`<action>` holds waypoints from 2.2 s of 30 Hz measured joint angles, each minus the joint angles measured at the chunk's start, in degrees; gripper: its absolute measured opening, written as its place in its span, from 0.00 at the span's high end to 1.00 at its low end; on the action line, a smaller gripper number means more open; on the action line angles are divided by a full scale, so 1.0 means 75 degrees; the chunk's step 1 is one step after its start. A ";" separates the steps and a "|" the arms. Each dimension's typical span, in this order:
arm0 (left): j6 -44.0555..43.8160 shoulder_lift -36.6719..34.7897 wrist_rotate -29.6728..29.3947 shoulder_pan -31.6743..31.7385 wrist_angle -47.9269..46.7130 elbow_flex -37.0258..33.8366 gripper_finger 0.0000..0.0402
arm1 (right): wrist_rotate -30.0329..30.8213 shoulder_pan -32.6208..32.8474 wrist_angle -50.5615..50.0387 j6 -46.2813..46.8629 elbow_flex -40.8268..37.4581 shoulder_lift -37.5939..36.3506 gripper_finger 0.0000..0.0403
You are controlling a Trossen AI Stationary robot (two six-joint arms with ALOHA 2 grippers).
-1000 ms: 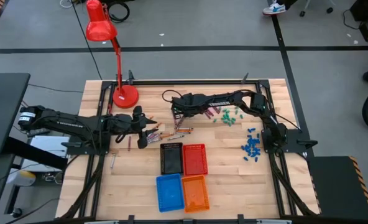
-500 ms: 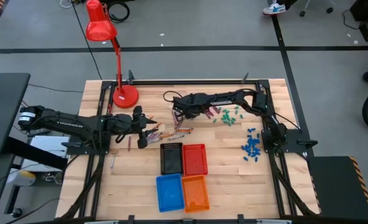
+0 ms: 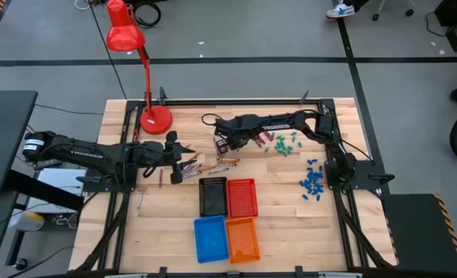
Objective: Sort crayons
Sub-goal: Put the black crayon into the black basket
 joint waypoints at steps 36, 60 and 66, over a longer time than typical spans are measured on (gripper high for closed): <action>-0.2444 -0.0003 -0.0003 -0.0449 -0.0297 -0.1335 0.57 | 0.0415 0.2937 0.1322 0.1460 0.0015 -0.1134 0.88; -0.2472 -0.0006 -0.0179 -0.1279 -0.0078 -0.1335 0.57 | 0.1268 0.3981 0.1305 0.2996 0.1078 -0.0077 0.89; -0.2389 -0.0006 -0.0181 -0.1286 -0.0023 -0.1335 0.57 | 0.1494 0.4024 -0.0527 0.3177 0.2859 0.0733 0.89</action>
